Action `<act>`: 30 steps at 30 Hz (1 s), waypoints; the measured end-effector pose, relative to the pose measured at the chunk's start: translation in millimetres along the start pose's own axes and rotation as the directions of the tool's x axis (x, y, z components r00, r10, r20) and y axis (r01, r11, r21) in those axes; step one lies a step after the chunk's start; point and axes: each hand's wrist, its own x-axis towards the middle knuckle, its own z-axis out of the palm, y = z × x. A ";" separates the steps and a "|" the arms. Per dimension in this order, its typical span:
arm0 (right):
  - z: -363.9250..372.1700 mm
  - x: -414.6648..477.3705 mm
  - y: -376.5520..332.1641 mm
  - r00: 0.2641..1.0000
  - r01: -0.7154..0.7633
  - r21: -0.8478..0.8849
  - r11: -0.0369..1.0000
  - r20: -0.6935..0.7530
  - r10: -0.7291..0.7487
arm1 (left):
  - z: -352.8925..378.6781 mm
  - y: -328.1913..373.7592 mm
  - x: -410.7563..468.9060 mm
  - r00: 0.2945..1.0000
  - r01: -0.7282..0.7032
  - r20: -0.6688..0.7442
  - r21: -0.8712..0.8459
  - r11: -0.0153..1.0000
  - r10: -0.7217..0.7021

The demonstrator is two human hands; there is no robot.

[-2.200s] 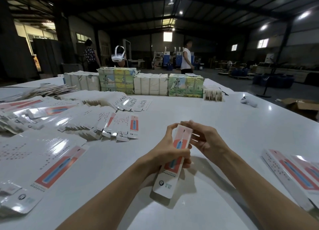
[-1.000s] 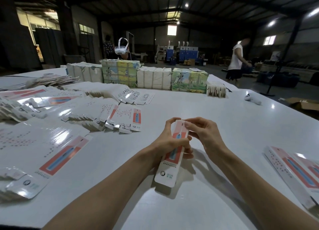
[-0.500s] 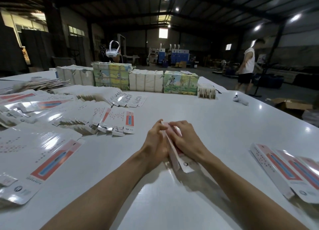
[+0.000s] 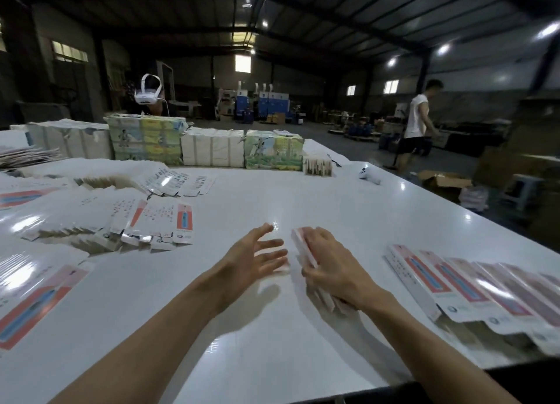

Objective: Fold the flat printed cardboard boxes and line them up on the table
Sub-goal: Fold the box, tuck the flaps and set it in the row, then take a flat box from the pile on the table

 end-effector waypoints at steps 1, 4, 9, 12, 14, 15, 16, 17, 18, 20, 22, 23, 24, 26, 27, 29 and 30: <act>-7.5 -4.1 9.3 0.999 -0.033 -0.032 0.999 0.011 0.034 | -0.6 -0.6 0.2 1.000 -0.011 -0.009 0.006 1.000 0.011; -27.0 -18.0 36.9 0.988 -0.143 -0.126 0.982 0.039 0.149 | -2.0 -1.8 -1.1 1.000 -0.012 0.009 0.036 0.999 0.012; -42.0 -43.2 74.4 0.939 -0.306 -0.404 0.862 0.020 0.343 | -3.1 -1.7 -2.0 0.999 -0.025 0.042 0.102 0.995 0.021; -56.8 -57.7 85.5 0.925 -0.351 -0.446 0.823 -0.028 0.380 | -4.2 -2.1 -3.0 0.998 -0.022 0.054 0.128 0.992 0.015; -66.5 -64.9 88.3 0.909 -0.388 -0.441 0.809 -0.038 0.415 | -4.2 -1.2 -4.9 0.997 -0.021 0.073 0.166 0.986 0.009; -70.1 -67.8 89.0 0.904 -0.397 -0.442 0.805 -0.037 0.425 | -4.1 -1.1 -5.8 0.996 -0.024 0.083 0.185 0.983 0.009; -72.9 -70.2 88.6 0.901 -0.403 -0.446 0.799 -0.039 0.433 | -4.1 -1.0 -6.8 0.996 -0.030 0.094 0.199 0.980 0.012; -74.6 -70.3 86.8 0.900 -0.403 -0.461 0.791 -0.043 0.433 | -3.9 -1.1 -7.8 0.995 -0.038 0.103 0.210 0.977 0.017; -75.1 -68.1 83.9 0.907 -0.386 -0.479 0.789 -0.039 0.420 | -3.5 -0.6 -8.7 0.994 -0.043 0.108 0.222 0.974 0.019; -71.0 -56.1 72.2 0.927 -0.340 -0.463 0.818 -0.022 0.373 | -2.3 -0.6 -10.5 0.994 -0.055 0.105 0.254 0.966 0.029; -61.4 -34.1 52.3 0.952 -0.288 -0.386 0.876 -0.019 0.305 | -0.2 -0.8 -11.2 0.994 -0.083 0.099 0.296 0.952 0.055; -54.1 -21.2 40.7 0.965 -0.253 -0.344 0.904 -0.022 0.262 | 0.2 -1.0 -12.3 0.994 -0.091 0.092 0.316 0.944 0.065; -45.2 -8.2 29.5 0.975 -0.218 -0.300 0.929 -0.034 0.218 | 0.6 -0.8 -13.0 0.994 -0.095 0.078 0.334 0.938 0.073; -26.1 17.6 7.2 0.984 -0.166 -0.195 0.967 -0.102 0.148 | 0.6 2.8 -14.2 0.996 -0.087 0.025 0.385 0.919 0.084; -16.9 29.6 -4.3 0.982 -0.144 -0.134 0.981 -0.142 0.124 | -0.6 7.5 -13.6 0.995 -0.081 -0.011 0.440 0.894 0.095; 1.2 49.1 -25.8 0.978 -0.099 -0.022 0.995 -0.187 0.093 | -8.0 23.1 -12.6 0.986 -0.057 -0.091 0.597 0.800 0.139; 10.3 55.3 -34.5 0.977 -0.074 0.023 0.997 -0.200 0.078 | -14.5 32.3 -13.6 0.977 -0.028 -0.135 0.681 0.732 0.163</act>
